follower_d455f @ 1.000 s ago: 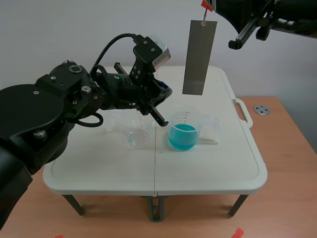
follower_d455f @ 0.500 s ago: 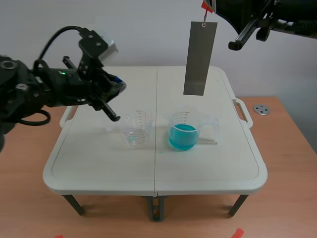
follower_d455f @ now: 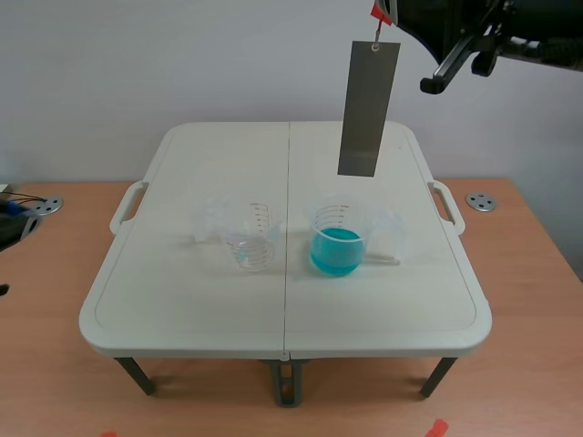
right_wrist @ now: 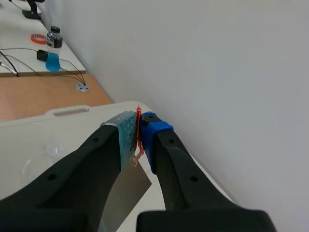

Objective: Hold the metal plate by the orange handle, dip it into the blue solution, take it out and point at it, then put the plate back in the beaker on the left.
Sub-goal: 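Point at the plate with the left hand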

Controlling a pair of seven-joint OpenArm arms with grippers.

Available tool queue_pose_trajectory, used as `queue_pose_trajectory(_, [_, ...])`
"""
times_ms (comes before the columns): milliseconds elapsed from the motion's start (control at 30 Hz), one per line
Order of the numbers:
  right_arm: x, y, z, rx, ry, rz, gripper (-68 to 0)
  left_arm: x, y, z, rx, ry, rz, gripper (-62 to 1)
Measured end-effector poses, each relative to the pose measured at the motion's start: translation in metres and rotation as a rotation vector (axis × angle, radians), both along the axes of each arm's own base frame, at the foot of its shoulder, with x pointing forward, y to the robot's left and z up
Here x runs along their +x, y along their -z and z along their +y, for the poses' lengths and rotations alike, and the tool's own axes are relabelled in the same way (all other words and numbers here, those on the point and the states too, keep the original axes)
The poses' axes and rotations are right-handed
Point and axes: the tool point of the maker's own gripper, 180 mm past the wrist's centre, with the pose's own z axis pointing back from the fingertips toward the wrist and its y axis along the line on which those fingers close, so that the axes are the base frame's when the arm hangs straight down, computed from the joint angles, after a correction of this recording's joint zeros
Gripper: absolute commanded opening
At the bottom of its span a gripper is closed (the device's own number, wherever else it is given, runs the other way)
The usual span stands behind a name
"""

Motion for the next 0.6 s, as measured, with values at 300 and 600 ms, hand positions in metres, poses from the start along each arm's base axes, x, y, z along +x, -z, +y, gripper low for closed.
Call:
queue_pose_trajectory(300, [0.000,0.001,0.000,-0.006,0.002,-0.002,-66.2,-0.107,0.054,0.051,0.042,-0.144,0.190,-59.3])
queue_pose_trajectory(600, [0.001,0.006,0.008,-0.026,0.003,-0.011,-66.2,-0.219,0.112,0.047,-0.061,-0.285,0.398,-59.3])
